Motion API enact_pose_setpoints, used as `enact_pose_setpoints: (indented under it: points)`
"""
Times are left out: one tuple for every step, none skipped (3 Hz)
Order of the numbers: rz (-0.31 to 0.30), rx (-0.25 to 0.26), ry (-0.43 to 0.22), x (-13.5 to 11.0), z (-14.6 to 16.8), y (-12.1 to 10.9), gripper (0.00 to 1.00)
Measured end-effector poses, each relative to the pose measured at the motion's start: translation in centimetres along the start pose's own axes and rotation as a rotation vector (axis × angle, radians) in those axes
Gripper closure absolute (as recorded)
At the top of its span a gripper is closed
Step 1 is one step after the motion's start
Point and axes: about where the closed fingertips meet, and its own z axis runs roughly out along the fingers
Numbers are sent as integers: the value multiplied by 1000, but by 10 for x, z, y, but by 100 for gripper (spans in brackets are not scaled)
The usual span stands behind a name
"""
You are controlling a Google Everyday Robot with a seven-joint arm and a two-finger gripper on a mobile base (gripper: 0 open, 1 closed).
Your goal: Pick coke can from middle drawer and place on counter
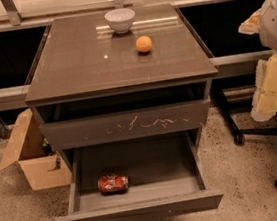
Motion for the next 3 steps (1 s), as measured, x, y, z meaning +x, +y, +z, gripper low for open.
enact_pose_setpoints:
  points:
    - [1, 3, -8, -1, 0, 0, 0]
    - [-25, -39, -68, -16, 34, 4, 0]
    - [-61, -104, -141, -35, 79, 11, 0]
